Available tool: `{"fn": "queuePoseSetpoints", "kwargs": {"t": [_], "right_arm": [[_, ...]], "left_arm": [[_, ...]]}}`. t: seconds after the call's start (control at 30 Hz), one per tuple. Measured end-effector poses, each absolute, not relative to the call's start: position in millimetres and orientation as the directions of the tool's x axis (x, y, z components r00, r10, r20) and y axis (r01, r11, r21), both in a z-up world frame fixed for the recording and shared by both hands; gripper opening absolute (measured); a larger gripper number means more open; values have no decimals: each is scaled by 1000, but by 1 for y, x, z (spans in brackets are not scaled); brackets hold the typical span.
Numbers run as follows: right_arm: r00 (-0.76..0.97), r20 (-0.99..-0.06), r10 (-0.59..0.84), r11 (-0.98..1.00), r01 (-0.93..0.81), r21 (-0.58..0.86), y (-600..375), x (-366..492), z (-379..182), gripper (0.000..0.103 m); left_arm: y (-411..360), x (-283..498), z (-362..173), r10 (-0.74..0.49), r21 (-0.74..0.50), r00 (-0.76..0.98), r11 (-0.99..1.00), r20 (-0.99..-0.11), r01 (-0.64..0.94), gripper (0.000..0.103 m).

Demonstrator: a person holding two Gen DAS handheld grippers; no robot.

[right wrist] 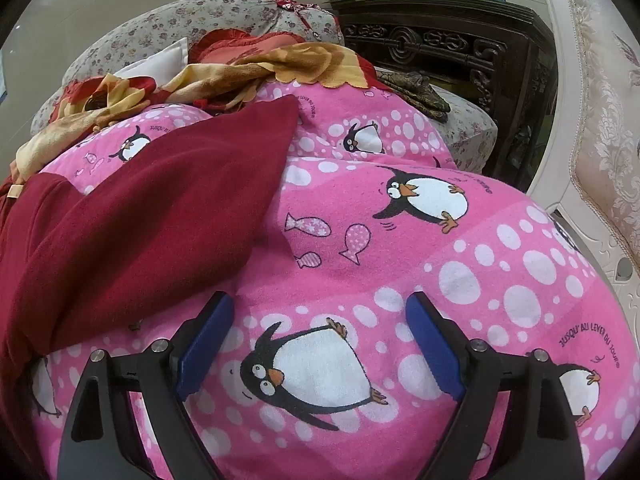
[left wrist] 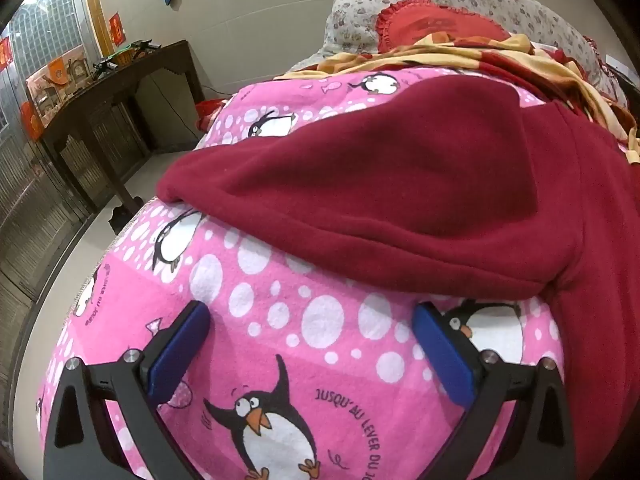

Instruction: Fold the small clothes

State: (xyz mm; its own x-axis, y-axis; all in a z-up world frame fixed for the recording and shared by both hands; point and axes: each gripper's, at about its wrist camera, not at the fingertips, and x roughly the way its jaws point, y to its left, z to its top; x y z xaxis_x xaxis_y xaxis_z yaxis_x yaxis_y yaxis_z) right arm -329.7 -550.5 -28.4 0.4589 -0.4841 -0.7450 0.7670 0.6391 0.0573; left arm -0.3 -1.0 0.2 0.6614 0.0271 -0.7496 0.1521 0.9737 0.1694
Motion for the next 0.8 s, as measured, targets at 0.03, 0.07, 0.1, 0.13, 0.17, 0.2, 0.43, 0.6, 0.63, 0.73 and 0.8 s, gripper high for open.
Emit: {"fn": "queuePoseSetpoints", "kwargs": {"t": [0.03,0.07,0.1,0.13,0.17,0.2,0.43,0.6,0.63,0.73,0.8], "right_arm": [[458,-745,-484,639,767,57,-550,-330,-28,97],[458,-745,-484,639,767,57,-550,-330,-29,97],[459,-745,-484,639,767,57,-550,-330,-29,97],[459,-745,-484,639,767,57,-550,-330,-29,97],[458,-745,-485,639,767,56,-550,-330,-29,97],[458,-745,-484,639,767,57,-550,-330,-29,97],[458,-745,-484,639,767,56,-550,-331,-29,97],[458,-745,-485,639,767,56,-550,-331,-29,97],[458,-745,-485,639,767,56,-550,-331,-29,97],[458,-745,-485,639,767,56,-549,-332,-29,97],[458,-745,-485,638,768,56,-549,-332,-29,97]], "left_arm": [[0,0,0,20,160,659,975,-752,153,103],[0,0,0,22,162,659,975,-752,153,103],[0,0,0,22,163,659,975,-752,152,103],[1,0,0,23,163,659,975,-752,152,103],[1,1,0,24,165,660,974,-751,152,103],[1,1,0,26,167,660,974,-751,152,103],[1,0,0,19,159,659,975,-752,153,103],[0,0,0,19,158,659,976,-752,153,103],[0,0,0,19,159,659,975,-752,153,103],[0,0,1,17,155,657,976,-754,153,103],[-1,0,0,16,150,646,977,-763,153,103]]}}
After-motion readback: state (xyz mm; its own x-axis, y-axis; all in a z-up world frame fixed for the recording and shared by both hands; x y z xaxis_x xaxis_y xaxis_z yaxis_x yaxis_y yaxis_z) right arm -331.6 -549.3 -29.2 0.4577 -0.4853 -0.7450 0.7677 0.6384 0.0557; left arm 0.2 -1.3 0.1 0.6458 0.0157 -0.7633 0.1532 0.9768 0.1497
